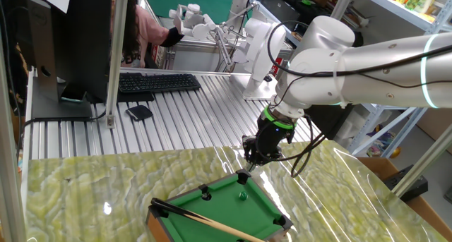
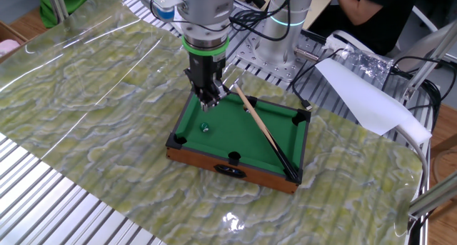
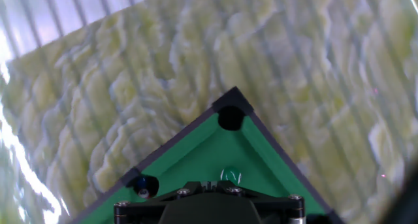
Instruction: Hit the pool ball
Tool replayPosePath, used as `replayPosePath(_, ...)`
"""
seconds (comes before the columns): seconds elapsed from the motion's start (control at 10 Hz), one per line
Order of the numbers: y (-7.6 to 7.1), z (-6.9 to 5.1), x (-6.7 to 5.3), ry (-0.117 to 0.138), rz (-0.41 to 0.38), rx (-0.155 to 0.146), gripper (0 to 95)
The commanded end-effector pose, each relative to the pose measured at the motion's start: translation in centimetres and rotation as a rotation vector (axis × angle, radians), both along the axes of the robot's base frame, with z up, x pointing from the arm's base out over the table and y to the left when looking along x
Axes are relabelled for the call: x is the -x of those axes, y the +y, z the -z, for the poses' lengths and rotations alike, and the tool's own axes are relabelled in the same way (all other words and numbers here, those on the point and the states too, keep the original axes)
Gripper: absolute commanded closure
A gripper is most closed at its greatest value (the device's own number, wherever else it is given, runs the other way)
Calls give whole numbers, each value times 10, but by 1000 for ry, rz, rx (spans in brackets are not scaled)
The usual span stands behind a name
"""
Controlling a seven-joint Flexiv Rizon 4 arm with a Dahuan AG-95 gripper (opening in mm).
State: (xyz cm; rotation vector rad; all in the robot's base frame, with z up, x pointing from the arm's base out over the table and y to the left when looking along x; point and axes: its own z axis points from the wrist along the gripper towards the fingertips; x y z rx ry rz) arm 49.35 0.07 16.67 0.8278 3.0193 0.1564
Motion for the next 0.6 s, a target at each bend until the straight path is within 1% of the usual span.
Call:
replayPosePath(0.1,0,0,2,53,546,-26,950)
replayPosePath(0.2,0,0,2,66,663,-34,950)
replayPosePath(0.3,0,0,2,74,733,-37,950)
replayPosePath(0.4,0,0,2,86,840,-45,950)
replayPosePath(0.5,0,1,2,96,897,-55,950)
replayPosePath(0.6,0,1,1,122,1007,-85,950)
